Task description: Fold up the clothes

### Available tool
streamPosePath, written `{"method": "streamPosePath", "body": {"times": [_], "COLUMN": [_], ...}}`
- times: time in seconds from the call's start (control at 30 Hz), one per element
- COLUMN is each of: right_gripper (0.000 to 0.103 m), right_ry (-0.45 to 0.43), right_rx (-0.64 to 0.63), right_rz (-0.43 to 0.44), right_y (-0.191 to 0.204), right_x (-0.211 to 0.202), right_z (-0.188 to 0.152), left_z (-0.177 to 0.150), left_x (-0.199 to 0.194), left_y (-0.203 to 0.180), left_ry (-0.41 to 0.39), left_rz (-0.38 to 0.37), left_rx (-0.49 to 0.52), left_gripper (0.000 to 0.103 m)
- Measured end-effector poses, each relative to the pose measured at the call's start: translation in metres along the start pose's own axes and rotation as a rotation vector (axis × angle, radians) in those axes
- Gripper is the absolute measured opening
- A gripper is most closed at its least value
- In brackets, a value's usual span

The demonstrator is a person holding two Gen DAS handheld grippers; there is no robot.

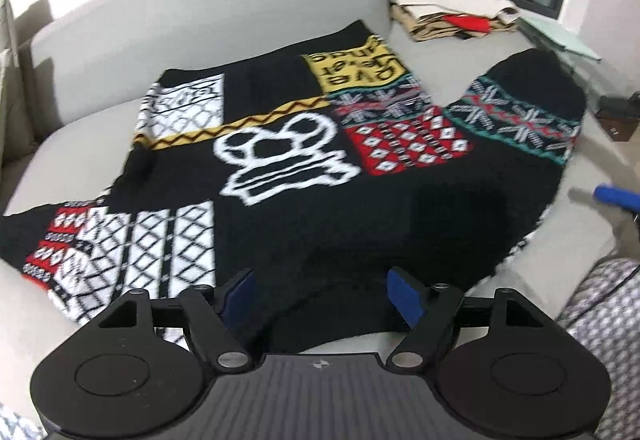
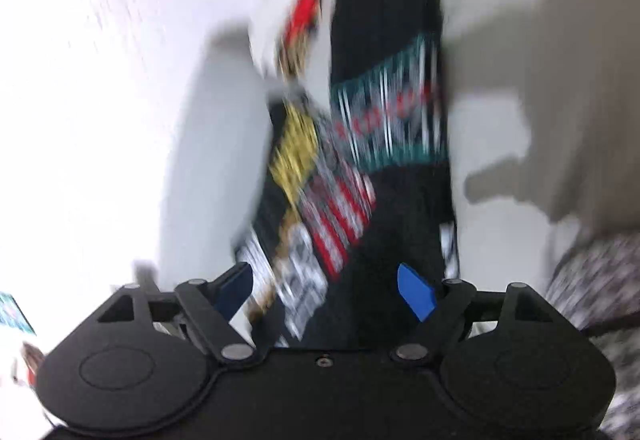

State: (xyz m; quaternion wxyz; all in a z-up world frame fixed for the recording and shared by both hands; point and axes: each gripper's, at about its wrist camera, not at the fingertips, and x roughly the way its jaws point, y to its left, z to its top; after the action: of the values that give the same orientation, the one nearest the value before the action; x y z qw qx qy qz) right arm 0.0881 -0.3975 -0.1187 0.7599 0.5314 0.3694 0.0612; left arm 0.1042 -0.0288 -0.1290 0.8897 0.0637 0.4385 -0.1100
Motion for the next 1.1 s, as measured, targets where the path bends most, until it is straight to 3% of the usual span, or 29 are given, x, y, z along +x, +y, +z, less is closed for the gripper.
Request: {"method": "streamPosePath", "body": {"times": [0.17,0.23,0.3,0.43,0.57,0.77,0.9,1.0,1.07,1.1], "right_gripper": [0.076,0.057,0.046,0.044,0.044,0.045,0.040,0.039,0.027,0.011], "right_ry": [-0.226,-0.291,-0.293,-0.301,-0.343,-0.334,-0.336,-0.347,-0.364,-0.374], "right_rx": [-0.069,-0.094,-0.079,-0.019,0.024,0.078,0.081,0.044,0.038,0.040], "right_rz": [-0.012,-0.034,-0.078,-0.131,-0.116,-0.100,-0.050,-0.075,-0.102,-0.114], "right_y": [0.006,0.004,-0.008,-0.038,-0.055,-0.078,-0.084,-0.080,-0.076,-0.074], "right_x": [-0.036,-0.040,-0.027,-0.002,0.015,0.042,0.058,0.071,0.075,0.075], "right_z": [0.036,0.053,0.070,0.098,0.122,0.157,0.168,0.175,0.177,0.177], "left_z": [0.009,0.011,0.011,0.010,0.009,0.005,0.008,0.011,0.013,0.013], "left_x": [-0.001,0.006,0.013,0.025,0.045,0.076,0.075,0.066,0.058,0.053], "left_y": [-0.005,-0.008,-0.011,-0.023,-0.035,-0.038,-0.027,-0.023,-0.019,-0.018], "left_ry": [-0.028,-0.023,-0.019,-0.038,0.003,0.099,0.104,0.081,0.058,0.045], "left_rz": [-0.007,0.000,-0.001,-0.049,-0.066,-0.033,-0.013,0.021,0.030,0.029], "left_rx": [-0.015,-0.012,-0.006,0.030,0.067,0.089,0.060,0.059,0.050,0.045], "left_gripper": [0.074,0.070,0.066,0.047,0.046,0.048,0.051,0.051,0.051,0.052]}}
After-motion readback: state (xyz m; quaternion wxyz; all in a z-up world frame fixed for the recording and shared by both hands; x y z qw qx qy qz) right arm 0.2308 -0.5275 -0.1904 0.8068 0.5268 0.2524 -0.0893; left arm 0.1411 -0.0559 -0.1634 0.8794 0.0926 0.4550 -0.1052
